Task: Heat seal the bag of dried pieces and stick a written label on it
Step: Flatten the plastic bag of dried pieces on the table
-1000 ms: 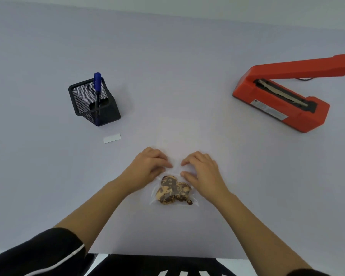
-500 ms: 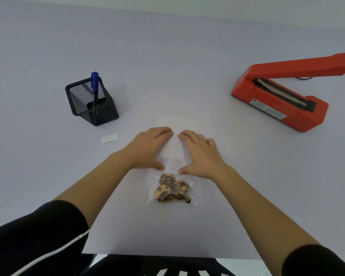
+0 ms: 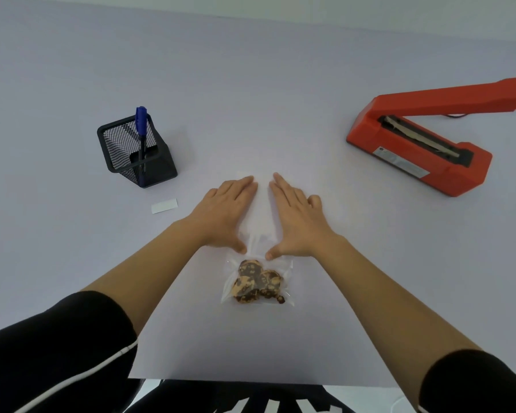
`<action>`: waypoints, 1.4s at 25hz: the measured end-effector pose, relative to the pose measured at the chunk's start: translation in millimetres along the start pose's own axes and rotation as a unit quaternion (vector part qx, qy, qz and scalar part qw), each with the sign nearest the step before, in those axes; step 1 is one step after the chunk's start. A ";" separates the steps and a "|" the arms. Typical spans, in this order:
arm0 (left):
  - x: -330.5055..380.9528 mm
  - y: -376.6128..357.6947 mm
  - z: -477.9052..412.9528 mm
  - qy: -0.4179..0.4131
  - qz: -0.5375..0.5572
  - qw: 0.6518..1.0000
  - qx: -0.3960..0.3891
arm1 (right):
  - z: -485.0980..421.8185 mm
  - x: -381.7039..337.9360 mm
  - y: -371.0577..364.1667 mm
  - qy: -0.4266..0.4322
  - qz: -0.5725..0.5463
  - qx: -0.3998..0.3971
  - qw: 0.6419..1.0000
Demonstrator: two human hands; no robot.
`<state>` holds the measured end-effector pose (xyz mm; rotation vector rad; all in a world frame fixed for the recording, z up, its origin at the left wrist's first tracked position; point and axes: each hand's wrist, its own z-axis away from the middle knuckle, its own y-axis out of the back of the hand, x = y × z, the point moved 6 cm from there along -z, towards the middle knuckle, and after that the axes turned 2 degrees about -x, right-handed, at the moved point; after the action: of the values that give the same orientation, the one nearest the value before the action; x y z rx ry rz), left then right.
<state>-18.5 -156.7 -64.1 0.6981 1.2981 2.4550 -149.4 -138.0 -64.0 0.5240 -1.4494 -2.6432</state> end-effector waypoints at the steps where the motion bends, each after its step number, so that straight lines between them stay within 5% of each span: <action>1: 1.5 -1.2 6.4 -0.007 0.013 1.000 0.018 | 7.7 -0.7 -1.7 -0.001 -0.013 0.022 1.000; 5: 12.4 -11.2 28.9 -0.049 0.070 0.994 0.072 | 34.6 -6.9 -15.2 0.006 -0.055 0.096 0.994; 9: 15.3 -21.8 28.2 -0.085 0.040 0.994 0.059 | 37.5 -10.4 -25.1 0.024 -0.056 0.089 0.994; 23: -4.7 -5.2 -1.3 -0.006 -0.016 1.000 -0.020 | 4.5 -6.2 -5.2 0.004 0.034 0.011 0.999; 35: -7.9 -0.8 2.5 0.107 -0.031 0.994 -0.009 | 0.7 7.7 -2.4 -0.149 0.012 -0.032 0.988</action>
<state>-10.4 -158.1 -65.8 0.3910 1.3477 2.5437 -156.6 -137.9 -67.6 0.1066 -1.4222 -2.8310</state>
